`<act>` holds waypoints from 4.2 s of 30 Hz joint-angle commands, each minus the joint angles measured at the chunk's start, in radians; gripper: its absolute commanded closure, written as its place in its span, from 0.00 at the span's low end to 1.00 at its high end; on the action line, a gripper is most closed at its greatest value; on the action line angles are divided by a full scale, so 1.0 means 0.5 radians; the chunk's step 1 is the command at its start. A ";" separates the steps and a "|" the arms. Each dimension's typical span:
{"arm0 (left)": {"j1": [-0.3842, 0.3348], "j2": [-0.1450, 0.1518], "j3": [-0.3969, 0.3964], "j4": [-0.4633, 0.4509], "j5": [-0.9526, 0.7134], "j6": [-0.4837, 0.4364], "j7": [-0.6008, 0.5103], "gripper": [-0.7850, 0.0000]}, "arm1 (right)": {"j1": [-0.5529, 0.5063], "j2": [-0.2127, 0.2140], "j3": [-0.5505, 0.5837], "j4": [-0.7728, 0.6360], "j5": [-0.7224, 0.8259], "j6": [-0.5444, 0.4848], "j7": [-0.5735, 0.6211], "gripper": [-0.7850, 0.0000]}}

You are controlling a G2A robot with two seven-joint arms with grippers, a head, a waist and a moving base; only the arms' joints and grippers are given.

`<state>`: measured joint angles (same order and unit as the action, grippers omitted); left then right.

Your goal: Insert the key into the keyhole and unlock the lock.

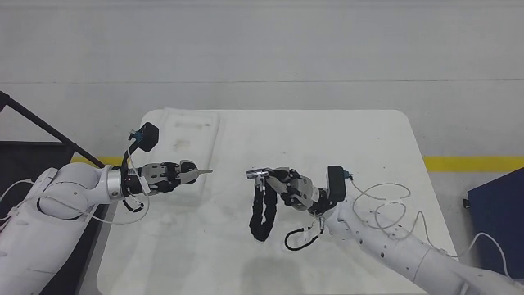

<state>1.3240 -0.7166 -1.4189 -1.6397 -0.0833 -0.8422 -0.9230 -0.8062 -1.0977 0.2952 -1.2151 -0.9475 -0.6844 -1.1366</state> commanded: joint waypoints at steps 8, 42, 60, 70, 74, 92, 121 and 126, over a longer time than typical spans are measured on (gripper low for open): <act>0.000 0.000 0.000 0.000 0.000 0.000 0.000 1.00 | -0.031 0.002 0.036 -0.020 0.015 -0.013 0.013 1.00; 0.220 -0.123 -0.033 -0.192 1.208 -0.340 1.284 1.00 | -0.031 0.002 0.036 -0.020 0.015 -0.013 0.013 1.00; 0.219 -0.121 0.257 -0.097 1.640 -0.340 2.218 1.00 | -0.031 0.002 0.036 -0.020 0.015 -0.013 0.013 1.00; 0.020 -0.028 0.636 0.081 2.187 -0.340 2.972 1.00 | -0.031 0.002 0.036 -0.020 0.015 -0.013 0.013 1.00; -0.133 0.019 0.825 0.145 2.336 -0.340 3.149 1.00 | -0.031 0.002 0.036 -0.020 0.015 -0.013 0.013 1.00; -0.801 0.181 1.870 0.308 1.657 -0.340 3.461 1.00 | -0.031 0.002 0.036 -0.020 0.015 -0.013 0.013 1.00; -1.371 0.220 2.498 0.365 1.548 -0.340 3.462 1.00 | -0.031 0.002 0.036 -0.020 0.015 -0.013 0.013 1.00; -1.406 0.219 2.498 0.392 1.607 -0.340 3.462 1.00 | -0.031 0.002 0.036 -0.020 0.015 -0.013 0.013 1.00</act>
<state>0.6244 -0.6074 -0.1700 -1.4465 0.7130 -1.0123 0.8079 -0.8216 -1.0965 0.3135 -1.2253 -0.9397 -0.6910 -1.1299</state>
